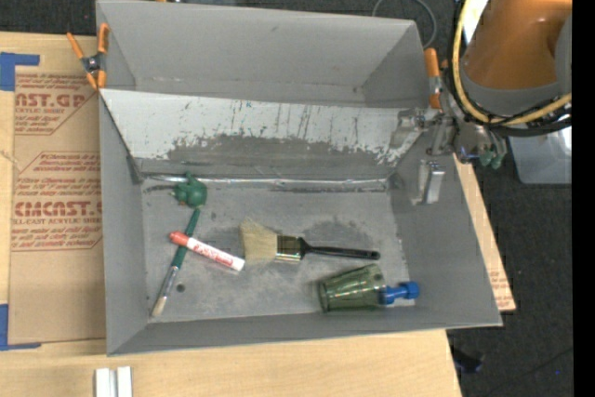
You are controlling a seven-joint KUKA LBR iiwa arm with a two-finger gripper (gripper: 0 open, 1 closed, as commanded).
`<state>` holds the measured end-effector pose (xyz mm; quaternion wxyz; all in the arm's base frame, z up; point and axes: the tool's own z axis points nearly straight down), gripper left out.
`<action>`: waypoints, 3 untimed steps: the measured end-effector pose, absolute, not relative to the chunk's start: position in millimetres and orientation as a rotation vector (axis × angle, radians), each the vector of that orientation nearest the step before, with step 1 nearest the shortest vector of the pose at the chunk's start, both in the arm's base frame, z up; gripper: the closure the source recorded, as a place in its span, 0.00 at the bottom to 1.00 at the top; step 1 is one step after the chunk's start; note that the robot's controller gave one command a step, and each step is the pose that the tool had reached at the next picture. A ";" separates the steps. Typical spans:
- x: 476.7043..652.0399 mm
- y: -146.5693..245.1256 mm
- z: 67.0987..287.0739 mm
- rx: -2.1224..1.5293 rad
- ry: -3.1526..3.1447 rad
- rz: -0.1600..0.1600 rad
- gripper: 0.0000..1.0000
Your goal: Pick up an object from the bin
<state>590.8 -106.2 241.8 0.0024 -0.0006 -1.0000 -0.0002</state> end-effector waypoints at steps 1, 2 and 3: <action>592.2 -105.7 246.5 0.001 -3.145 0.001 0.00; 550.5 -82.8 169.6 0.203 -3.140 0.001 0.00; 507.1 -62.8 159.1 0.563 -3.099 0.005 0.00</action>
Offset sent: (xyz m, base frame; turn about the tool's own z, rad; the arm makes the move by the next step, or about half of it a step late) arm -0.0941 0.0533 -0.1718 -0.2978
